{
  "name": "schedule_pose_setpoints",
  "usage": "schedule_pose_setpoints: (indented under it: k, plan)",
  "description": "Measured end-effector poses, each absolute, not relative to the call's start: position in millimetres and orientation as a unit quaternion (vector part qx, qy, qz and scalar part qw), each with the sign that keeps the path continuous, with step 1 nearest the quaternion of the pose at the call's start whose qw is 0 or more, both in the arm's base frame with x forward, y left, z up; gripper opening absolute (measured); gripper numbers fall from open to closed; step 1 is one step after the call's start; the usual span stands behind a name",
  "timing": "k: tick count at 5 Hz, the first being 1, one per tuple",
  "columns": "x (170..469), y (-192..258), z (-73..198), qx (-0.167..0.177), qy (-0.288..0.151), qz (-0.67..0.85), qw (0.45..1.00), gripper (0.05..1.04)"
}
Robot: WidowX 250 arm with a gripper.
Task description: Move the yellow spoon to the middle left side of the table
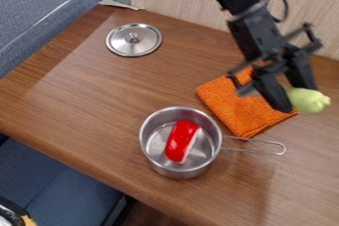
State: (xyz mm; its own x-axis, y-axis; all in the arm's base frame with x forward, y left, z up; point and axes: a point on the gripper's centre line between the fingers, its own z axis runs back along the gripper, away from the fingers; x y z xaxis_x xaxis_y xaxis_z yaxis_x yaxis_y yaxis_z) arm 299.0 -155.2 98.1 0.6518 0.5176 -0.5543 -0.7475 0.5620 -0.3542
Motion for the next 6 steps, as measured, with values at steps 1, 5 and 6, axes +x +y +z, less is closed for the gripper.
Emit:
schedule_pose_setpoints:
  k: [1,5,6]
  plan:
    - [299.7,-170.3,88.8,-0.281,0.213,0.358,0.865,0.418]
    - [338.5,-145.7,60.1,-0.297,0.241,0.413,0.827,0.418]
    - [348.9,-120.8,59.8,-0.294,0.223,0.437,0.820,0.418]
